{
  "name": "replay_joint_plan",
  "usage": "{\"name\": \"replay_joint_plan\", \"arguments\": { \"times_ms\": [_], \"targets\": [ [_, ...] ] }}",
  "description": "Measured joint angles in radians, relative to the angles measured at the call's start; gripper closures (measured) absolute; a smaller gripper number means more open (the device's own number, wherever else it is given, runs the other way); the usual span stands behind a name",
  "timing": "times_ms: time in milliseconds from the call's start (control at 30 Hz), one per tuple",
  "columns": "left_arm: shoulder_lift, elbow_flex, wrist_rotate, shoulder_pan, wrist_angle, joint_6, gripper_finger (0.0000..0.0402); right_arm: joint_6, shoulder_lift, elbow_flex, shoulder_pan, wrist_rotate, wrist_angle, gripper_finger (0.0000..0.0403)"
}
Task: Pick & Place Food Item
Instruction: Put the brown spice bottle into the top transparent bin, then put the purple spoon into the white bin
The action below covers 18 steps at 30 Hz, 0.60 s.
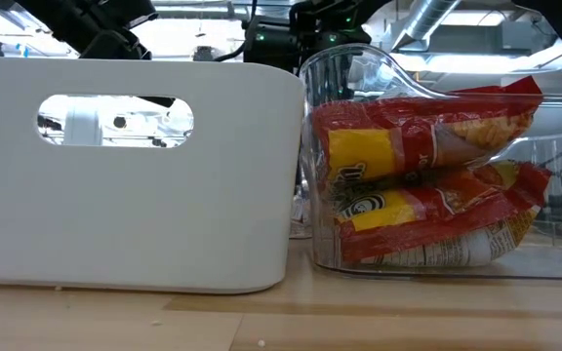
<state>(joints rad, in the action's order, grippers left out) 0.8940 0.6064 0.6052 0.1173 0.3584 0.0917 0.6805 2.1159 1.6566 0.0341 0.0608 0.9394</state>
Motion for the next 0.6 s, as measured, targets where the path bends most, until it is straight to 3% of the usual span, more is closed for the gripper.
{"name": "replay_joint_plan", "arguments": {
  "times_ms": [600],
  "targets": [
    [0.000,0.000,0.000,0.000,0.000,0.001,0.0111,-0.012,-0.010,0.007,0.014,0.072,0.009,0.0157]
  ]
}}
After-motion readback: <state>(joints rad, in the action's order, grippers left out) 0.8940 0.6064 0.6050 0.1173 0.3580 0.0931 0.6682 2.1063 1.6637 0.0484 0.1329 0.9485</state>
